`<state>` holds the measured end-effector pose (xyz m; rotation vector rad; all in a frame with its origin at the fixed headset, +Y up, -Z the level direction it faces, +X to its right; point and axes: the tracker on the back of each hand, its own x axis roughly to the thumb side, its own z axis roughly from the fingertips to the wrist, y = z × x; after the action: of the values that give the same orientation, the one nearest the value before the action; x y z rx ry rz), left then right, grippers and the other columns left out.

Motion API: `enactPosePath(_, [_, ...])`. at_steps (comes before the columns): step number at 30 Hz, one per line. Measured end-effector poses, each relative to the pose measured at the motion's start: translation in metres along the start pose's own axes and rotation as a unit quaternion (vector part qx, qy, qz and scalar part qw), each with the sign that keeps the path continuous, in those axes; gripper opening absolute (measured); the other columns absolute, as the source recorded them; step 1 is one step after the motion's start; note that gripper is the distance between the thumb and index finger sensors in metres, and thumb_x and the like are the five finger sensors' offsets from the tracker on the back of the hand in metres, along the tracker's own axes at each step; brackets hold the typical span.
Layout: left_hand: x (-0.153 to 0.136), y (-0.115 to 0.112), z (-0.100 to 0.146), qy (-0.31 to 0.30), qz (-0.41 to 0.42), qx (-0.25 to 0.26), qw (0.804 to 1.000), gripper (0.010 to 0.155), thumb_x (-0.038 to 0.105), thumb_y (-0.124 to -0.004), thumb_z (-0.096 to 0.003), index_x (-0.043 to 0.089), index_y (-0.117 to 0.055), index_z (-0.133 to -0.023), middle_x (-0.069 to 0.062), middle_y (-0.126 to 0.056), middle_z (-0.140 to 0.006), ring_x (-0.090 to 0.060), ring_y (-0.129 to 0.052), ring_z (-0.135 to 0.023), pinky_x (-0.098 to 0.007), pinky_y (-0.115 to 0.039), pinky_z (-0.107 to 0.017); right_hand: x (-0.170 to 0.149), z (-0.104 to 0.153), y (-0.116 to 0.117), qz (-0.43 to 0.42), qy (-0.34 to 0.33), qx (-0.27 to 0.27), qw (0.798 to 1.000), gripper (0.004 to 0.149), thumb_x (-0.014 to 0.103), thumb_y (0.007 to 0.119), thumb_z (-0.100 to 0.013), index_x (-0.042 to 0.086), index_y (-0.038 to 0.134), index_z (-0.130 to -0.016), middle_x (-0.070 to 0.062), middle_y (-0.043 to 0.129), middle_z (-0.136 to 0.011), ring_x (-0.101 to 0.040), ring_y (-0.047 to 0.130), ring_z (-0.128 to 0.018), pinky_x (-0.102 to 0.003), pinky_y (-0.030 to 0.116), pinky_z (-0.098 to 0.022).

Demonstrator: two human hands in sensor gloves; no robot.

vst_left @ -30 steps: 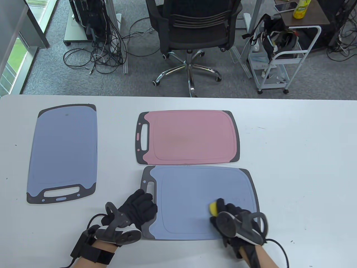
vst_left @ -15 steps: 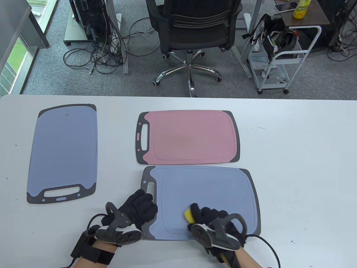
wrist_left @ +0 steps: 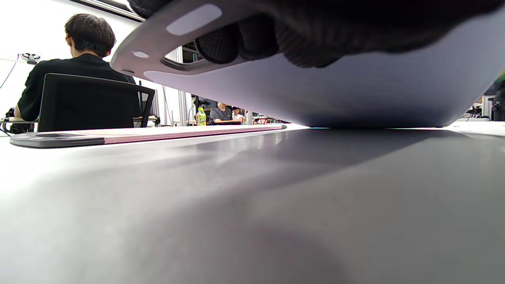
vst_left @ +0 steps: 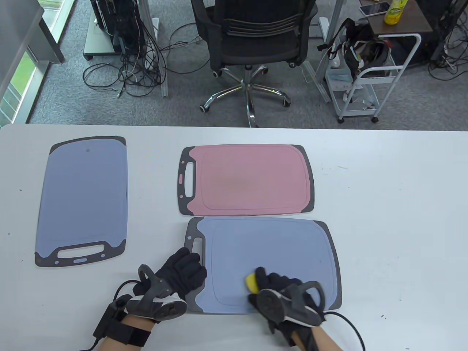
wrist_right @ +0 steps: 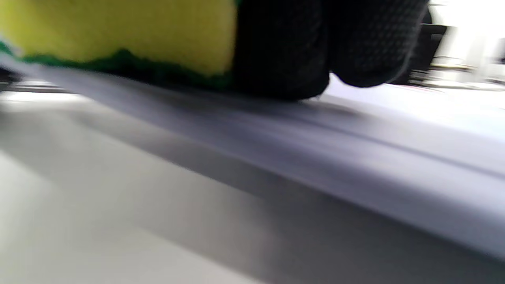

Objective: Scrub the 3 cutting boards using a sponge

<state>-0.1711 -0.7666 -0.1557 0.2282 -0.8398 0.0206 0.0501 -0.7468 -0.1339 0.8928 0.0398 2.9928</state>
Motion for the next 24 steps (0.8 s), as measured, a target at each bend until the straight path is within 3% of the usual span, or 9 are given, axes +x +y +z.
enactPosePath(2, [-0.001,0.000,-0.001,0.004,0.005,-0.003,1.000,0.042,0.038,-0.081,-0.0584,0.029,-0.059,-0.093,0.005,-0.075,-0.092,-0.023,-0.071,-0.101,-0.055,-0.056,-0.078,0.047,-0.016,-0.006,0.030,-0.054,-0.018,0.998,0.075,0.060,0.063,-0.045,0.009,0.062,-0.100,-0.008,0.083,-0.067,-0.015,0.091,-0.043,-0.043,0.080,-0.045])
enactPosePath(4, [-0.002,-0.001,0.000,0.007,0.003,-0.003,1.000,0.042,0.037,-0.081,-0.0583,0.029,-0.059,-0.093,0.005,-0.075,-0.092,-0.023,-0.071,-0.101,-0.054,-0.056,-0.078,0.071,-0.023,-0.009,0.049,-0.075,-0.032,0.995,0.076,0.060,0.063,-0.045,0.007,0.063,-0.098,-0.008,0.084,-0.064,-0.014,0.091,-0.041,-0.042,0.081,-0.043])
enactPosePath(8, [-0.003,-0.001,-0.001,0.011,0.002,-0.005,1.000,0.042,0.038,-0.081,-0.0583,0.029,-0.059,-0.093,0.007,-0.075,-0.092,-0.022,-0.071,-0.102,-0.054,-0.056,-0.078,0.059,-0.015,-0.004,0.054,-0.064,-0.041,0.996,0.076,0.062,0.062,-0.045,0.008,0.063,-0.099,-0.007,0.084,-0.064,-0.013,0.091,-0.040,-0.041,0.082,-0.041])
enactPosePath(12, [-0.004,-0.001,-0.002,0.016,0.002,-0.011,1.000,0.042,0.038,-0.080,-0.0583,0.029,-0.058,-0.093,0.006,-0.075,-0.092,-0.022,-0.070,-0.102,-0.054,-0.055,-0.078,0.015,0.017,0.006,0.089,-0.021,-0.028,0.995,0.077,0.062,0.059,-0.044,0.009,0.061,-0.100,-0.007,0.083,-0.066,-0.014,0.091,-0.041,-0.042,0.081,-0.042])
enactPosePath(18, [-0.004,-0.001,-0.002,0.018,0.000,-0.014,1.000,0.042,0.038,-0.080,-0.0585,0.030,-0.058,-0.093,0.006,-0.074,-0.093,-0.021,-0.069,-0.103,-0.054,-0.054,-0.078,-0.079,0.073,0.022,0.049,0.083,0.004,0.995,0.077,0.061,0.059,-0.042,0.012,0.059,-0.101,-0.007,0.081,-0.069,-0.016,0.090,-0.044,-0.044,0.080,-0.044])
enactPosePath(24, [-0.004,-0.001,-0.003,0.018,-0.009,-0.020,1.000,0.043,0.038,-0.079,-0.0584,0.030,-0.057,-0.093,0.008,-0.074,-0.093,-0.021,-0.069,-0.103,-0.053,-0.055,-0.079,-0.159,0.111,0.032,0.039,0.197,0.030,0.979,0.074,0.058,0.064,-0.042,0.012,0.058,-0.101,-0.009,0.081,-0.071,-0.019,0.090,-0.046,-0.047,0.078,-0.046])
